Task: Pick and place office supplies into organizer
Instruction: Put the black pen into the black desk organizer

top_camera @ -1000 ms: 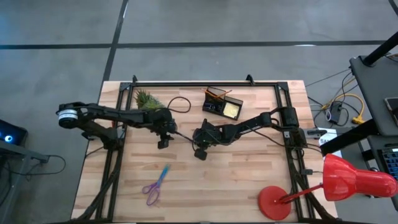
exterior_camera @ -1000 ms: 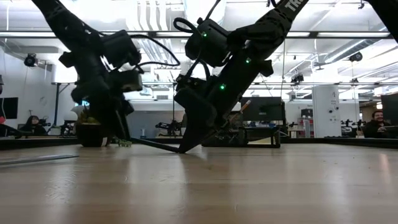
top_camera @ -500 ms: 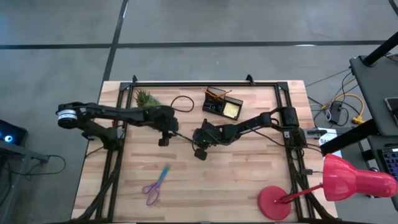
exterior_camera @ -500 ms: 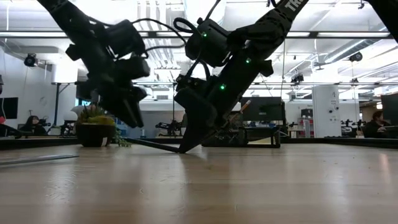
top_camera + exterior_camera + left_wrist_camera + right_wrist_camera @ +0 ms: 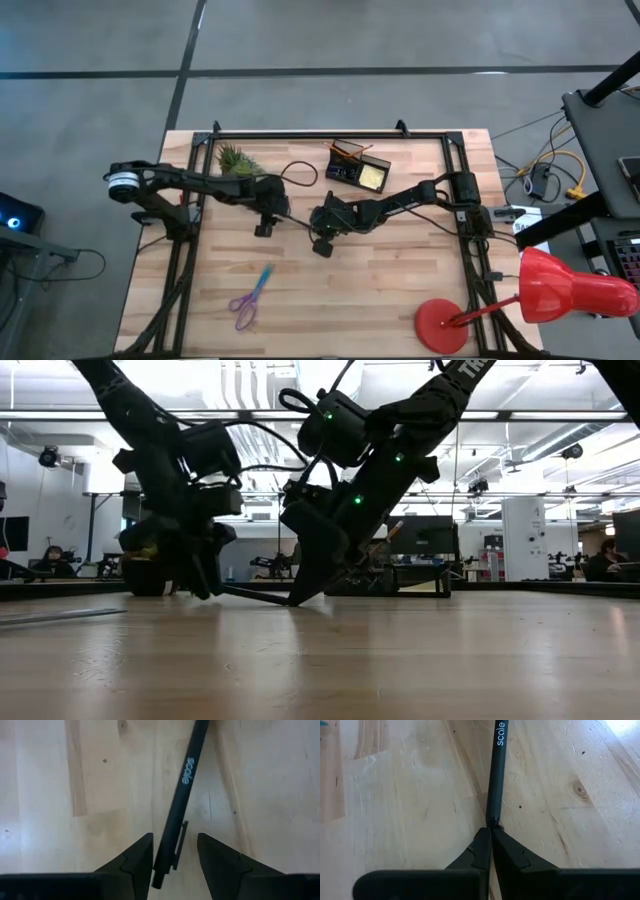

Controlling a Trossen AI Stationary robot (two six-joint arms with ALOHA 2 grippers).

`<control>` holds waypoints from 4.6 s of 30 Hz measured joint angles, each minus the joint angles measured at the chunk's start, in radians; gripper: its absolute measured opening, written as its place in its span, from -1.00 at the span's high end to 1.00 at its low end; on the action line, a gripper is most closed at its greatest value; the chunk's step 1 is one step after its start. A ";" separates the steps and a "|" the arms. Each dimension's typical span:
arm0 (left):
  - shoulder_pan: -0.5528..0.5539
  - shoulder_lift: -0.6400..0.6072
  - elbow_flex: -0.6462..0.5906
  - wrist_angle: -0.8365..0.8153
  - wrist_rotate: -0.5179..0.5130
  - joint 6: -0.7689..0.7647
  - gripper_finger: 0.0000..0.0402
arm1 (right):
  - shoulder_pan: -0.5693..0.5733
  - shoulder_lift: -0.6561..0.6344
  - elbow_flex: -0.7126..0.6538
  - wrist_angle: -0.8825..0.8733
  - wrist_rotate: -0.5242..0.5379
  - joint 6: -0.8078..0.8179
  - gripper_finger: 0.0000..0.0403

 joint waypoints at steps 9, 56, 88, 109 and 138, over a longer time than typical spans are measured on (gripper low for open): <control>0.000 -0.038 0.003 -0.008 -0.017 0.001 0.64 | 0.000 0.000 0.000 -0.005 0.000 0.000 0.96; 0.008 -0.031 0.089 -0.108 -0.178 0.095 1.00 | 0.000 -0.061 -0.005 -0.134 0.113 0.000 0.96; 0.060 0.145 0.172 -0.168 -0.135 0.095 0.59 | 0.000 -0.063 -0.003 -0.117 0.072 0.027 0.96; 0.067 0.091 0.189 -0.281 -0.069 0.105 0.97 | -0.057 -0.124 0.044 -0.095 0.108 -0.060 0.96; 0.045 -0.035 0.195 -0.412 -0.119 -0.111 1.00 | -0.113 0.007 0.117 -0.008 -0.209 -0.173 0.96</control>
